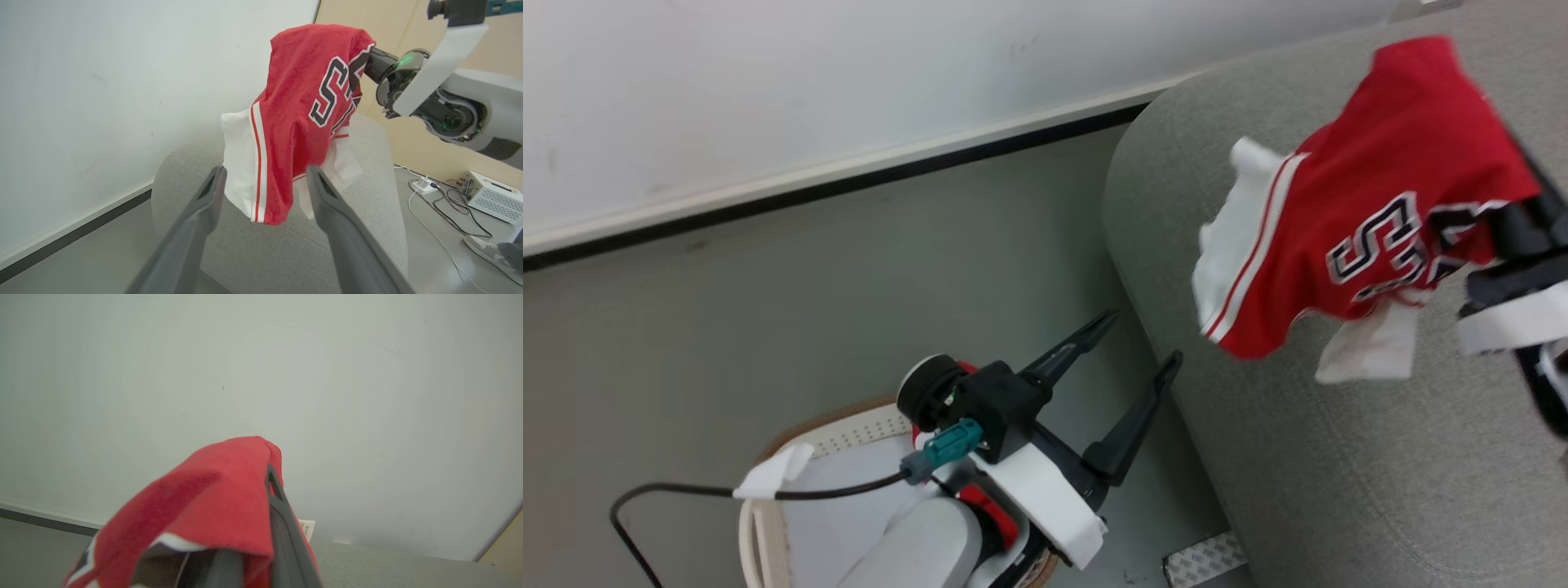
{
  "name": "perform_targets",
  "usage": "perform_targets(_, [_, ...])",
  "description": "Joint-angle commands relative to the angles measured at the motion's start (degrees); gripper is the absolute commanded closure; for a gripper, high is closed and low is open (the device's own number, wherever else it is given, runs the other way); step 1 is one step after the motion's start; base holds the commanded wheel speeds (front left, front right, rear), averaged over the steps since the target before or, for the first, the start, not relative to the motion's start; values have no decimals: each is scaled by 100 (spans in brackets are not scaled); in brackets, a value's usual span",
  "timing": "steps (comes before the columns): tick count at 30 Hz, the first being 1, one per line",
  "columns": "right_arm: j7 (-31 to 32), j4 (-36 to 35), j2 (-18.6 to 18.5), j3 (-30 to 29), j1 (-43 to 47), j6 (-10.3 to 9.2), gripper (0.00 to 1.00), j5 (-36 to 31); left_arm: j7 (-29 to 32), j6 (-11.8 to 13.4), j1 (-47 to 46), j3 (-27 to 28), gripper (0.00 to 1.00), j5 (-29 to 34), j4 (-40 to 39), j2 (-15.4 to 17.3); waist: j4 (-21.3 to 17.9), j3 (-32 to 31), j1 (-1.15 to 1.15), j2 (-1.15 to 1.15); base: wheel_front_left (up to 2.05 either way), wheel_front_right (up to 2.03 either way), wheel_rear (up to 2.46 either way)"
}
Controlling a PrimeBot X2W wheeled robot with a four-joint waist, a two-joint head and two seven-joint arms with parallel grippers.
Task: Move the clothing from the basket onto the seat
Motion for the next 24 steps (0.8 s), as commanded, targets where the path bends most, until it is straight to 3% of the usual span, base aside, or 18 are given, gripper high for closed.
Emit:
perform_targets(1, [32,255,-176,-212,-383,-14,100,8,-66,-26,-202,-67,0,74,19,55,403,531,0,0,0,0,0])
perform_targets(5, [205,752,-481,-558,-1052,-14,100,-24,-128,-46,-487,-199,0,7,57,53,671,950,0,0,0,0,0])
perform_targets(10, [577,1312,-1164,-1368,-2070,-14,100,-219,-293,-60,-912,-389,0,-135,106,14,1141,1524,0,0,0,0,0])
perform_targets(14, [744,1806,-1582,-1943,-2545,-14,100,-780,-469,-67,-1108,-475,0,-258,205,20,1402,1800,0,0,0,0,0])
perform_targets(18, [760,2246,-1526,-2593,-2602,-14,100,-1248,-582,-70,-1199,-583,0,-340,316,0,1595,1981,0,0,0,0,0])
perform_targets(21, [636,2582,-1167,-3125,-2312,-14,100,-1594,-655,-71,-1240,-641,0,-359,414,-2,1686,2073,0,0,0,0,0])
perform_targets(23, [527,2738,-950,-3400,-2112,-14,84,-1835,-694,-66,-1250,-650,0,-385,466,-4,1710,2088,0,0,0,0,0])
perform_targets(24, [480,2810,-826,-3463,-2010,-14,60,-1934,-713,-66,-1248,-646,0,-392,492,2,1712,2081,0,0,0,0,0])
